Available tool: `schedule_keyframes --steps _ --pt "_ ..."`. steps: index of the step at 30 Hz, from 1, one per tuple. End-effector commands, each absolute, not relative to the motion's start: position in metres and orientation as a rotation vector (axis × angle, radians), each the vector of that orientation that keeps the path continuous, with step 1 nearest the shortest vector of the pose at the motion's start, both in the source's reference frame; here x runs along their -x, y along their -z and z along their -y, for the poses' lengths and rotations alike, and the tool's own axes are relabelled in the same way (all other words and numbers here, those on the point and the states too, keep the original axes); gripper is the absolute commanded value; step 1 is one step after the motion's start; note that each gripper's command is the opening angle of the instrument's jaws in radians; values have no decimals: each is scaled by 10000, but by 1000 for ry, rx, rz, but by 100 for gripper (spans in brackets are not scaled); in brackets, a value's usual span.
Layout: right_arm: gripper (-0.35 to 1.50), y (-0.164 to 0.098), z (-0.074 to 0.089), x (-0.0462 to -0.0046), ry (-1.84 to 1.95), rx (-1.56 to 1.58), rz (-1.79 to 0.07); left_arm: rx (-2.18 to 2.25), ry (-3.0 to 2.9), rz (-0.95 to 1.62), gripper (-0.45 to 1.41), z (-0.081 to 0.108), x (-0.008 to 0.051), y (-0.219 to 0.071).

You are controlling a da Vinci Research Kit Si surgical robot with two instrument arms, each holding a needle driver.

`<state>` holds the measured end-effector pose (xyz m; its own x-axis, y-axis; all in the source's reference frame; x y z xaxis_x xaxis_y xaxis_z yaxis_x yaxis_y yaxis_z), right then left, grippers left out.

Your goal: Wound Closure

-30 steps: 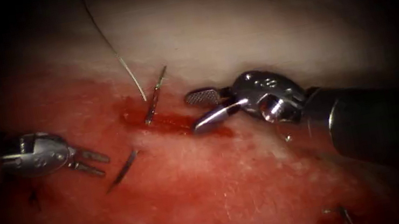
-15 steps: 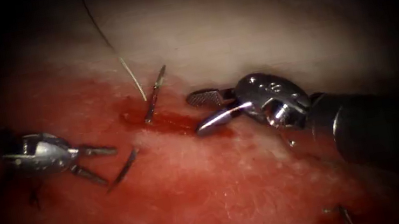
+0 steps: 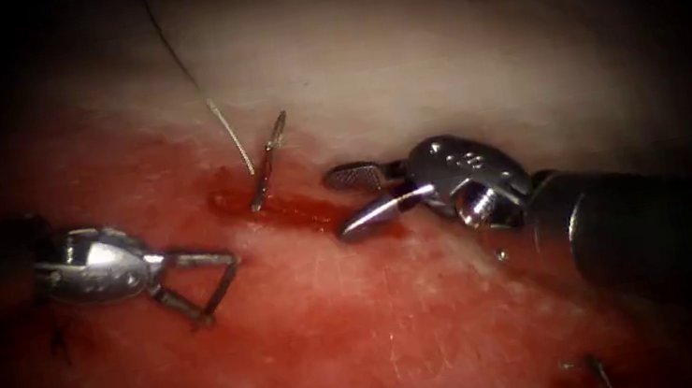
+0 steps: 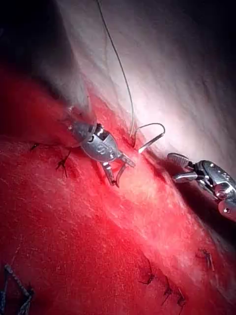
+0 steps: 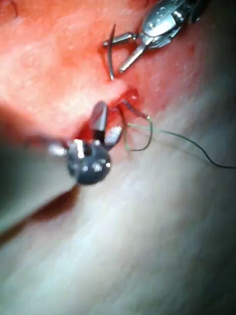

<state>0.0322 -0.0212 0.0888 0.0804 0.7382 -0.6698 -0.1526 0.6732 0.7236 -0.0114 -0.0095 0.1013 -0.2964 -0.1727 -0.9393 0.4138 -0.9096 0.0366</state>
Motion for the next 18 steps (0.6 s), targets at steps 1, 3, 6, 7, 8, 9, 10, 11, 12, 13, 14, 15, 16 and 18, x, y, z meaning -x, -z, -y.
schedule_keyframes --steps 1,3,6,7,8,9,10,11,12,13,14,15,16,18 --pt "131 -894 210 -330 -717 -549 -1337 -1594 2244 -300 32 96 120 -1020" --pt "131 -894 210 -330 -718 -548 -1339 -1601 2237 -300 32 97 122 -1018" --pt "131 -894 210 -330 -718 -548 -1339 -1626 2221 -296 32 99 125 -1014" --pt "131 -894 210 -330 -718 -548 -1339 -1635 2217 -293 32 98 125 -1013" --pt "131 -895 210 -330 -718 -548 -1339 -1644 2213 -291 32 98 125 -1011" --pt "131 -895 210 -330 -718 -548 -1339 -1648 2205 -286 32 97 125 -1009" --pt "131 -895 210 -330 -718 -547 -1339 -1649 2204 -287 31 97 126 -1008" --pt "131 -895 210 -330 -719 -546 -1342 -1648 2200 -281 29 97 127 -1007" --pt "131 -895 210 -330 -719 -546 -1342 -1648 2200 -281 29 97 128 -1007" --pt "131 -895 210 -330 -718 -548 -1346 -1648 2200 -280 27 97 129 -1007" --pt "131 -895 210 -330 -718 -548 -1346 -1648 2201 -279 27 97 131 -1008" --pt "131 -895 211 -330 -712 -546 -1351 -1647 2201 -276 26 96 133 -1012" --pt "131 -895 211 -330 -712 -546 -1351 -1649 2198 -278 22 95 133 -1013" --pt "131 -894 211 -330 -713 -545 -1354 -1649 2194 -277 14 92 133 -1019"
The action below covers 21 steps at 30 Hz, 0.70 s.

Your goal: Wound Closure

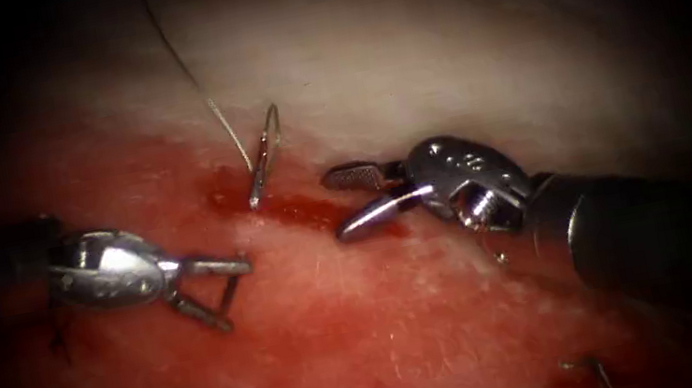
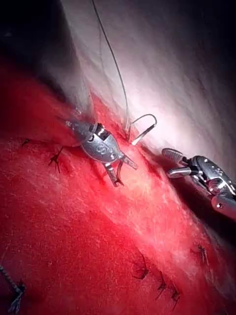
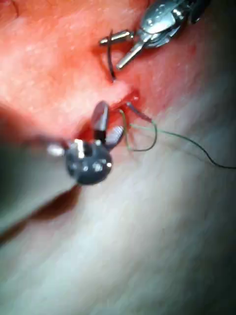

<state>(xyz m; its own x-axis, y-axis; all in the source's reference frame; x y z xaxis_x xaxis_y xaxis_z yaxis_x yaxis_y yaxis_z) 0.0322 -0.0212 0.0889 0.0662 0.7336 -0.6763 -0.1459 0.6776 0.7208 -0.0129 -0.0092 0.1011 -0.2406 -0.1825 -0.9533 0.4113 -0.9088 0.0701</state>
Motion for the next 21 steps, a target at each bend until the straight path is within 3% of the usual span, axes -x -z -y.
schedule_keyframes --steps 1,8,12,21 --pt "131 -894 211 -330 -713 -545 -1354 -1649 2193 -276 12 90 133 -1021" --pt "131 -894 212 -331 -718 -550 -1360 -1642 2195 -266 10 87 136 -1034" --pt "131 -894 212 -330 -724 -555 -1366 -1639 2211 -295 -45 89 134 -1031" --pt "131 -893 212 -330 -734 -564 -1367 -1649 2300 -443 -45 77 131 -1017"
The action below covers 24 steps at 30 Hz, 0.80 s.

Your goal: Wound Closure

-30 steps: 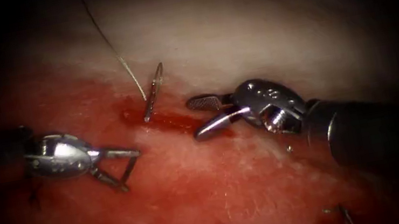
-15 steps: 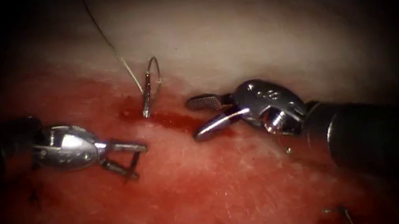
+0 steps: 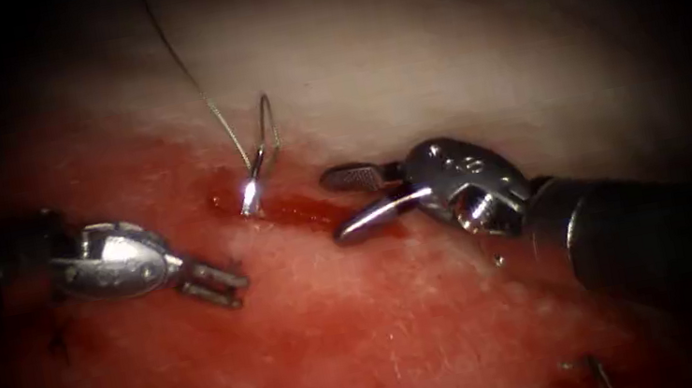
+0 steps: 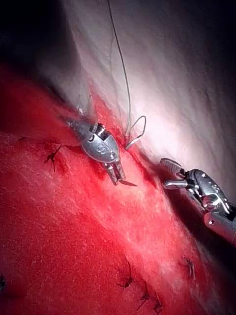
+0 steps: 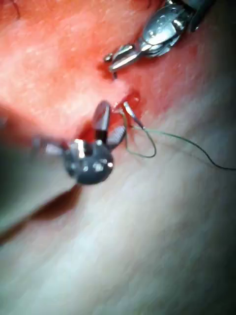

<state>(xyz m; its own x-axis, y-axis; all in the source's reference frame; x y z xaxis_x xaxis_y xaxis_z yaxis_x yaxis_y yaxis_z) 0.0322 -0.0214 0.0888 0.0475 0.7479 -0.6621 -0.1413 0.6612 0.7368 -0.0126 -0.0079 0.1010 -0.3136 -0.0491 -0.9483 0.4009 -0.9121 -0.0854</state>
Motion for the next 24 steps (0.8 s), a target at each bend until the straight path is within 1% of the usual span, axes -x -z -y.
schedule_keyframes --steps 1,3,5,7,10,14,20,24 --pt "131 -892 213 -331 -739 -568 -1366 -1653 2308 -456 -45 75 131 -1016" --pt "130 -891 216 -331 -740 -577 -1370 -1660 2324 -481 -45 72 131 -1014" --pt "121 -885 223 -334 -736 -620 -1380 -1673 2379 -556 -45 69 132 -1013" --pt "105 -879 232 -338 -752 -668 -1381 -1689 2436 -655 -45 68 133 -1014" --pt "93 -869 241 -345 -755 -674 -1382 -1767 2458 -835 -45 67 133 -1015" --pt "91 -864 249 -357 -752 -674 -1386 -1818 2489 -1026 -45 66 129 -1014" --pt "94 -891 261 -392 -692 -580 -1403 -1844 2465 -1149 -45 66 121 -1002" --pt "94 -911 266 -400 -681 -555 -1401 -1861 2441 -1169 -45 63 118 -993"
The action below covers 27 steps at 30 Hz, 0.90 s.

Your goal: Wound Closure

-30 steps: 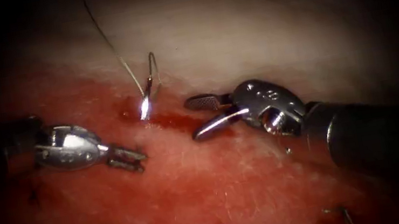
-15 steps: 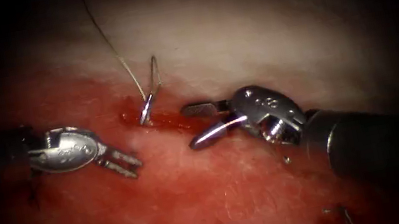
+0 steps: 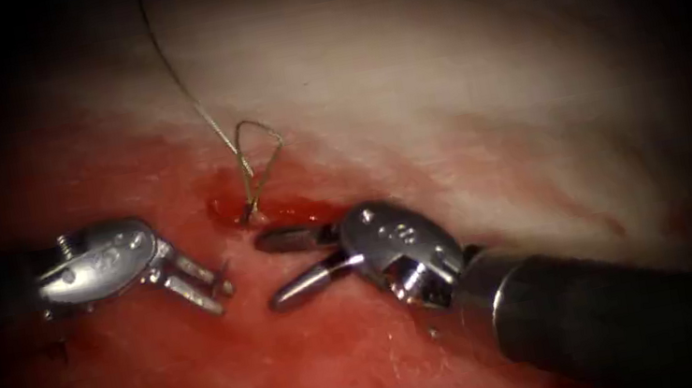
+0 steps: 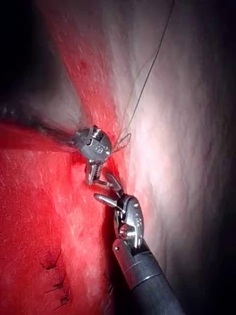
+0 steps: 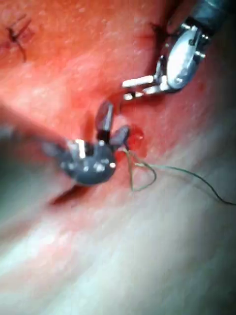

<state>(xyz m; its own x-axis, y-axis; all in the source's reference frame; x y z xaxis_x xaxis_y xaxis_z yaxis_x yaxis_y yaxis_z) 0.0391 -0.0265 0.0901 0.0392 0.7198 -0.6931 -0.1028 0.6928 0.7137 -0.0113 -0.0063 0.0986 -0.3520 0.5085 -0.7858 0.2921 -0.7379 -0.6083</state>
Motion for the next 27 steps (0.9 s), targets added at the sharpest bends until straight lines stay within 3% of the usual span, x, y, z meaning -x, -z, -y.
schedule_keyframes --steps 1,9,27 --pt "94 -918 268 -403 -678 -548 -1401 1709 -2222 1075 -45 63 118 -991" --pt "94 -950 281 -421 -650 -524 -1351 1718 -2220 1073 -45 66 122 -981" --pt "94 -957 279 -415 -650 -514 -1325 1663 -2040 1210 -45 72 125 -879"
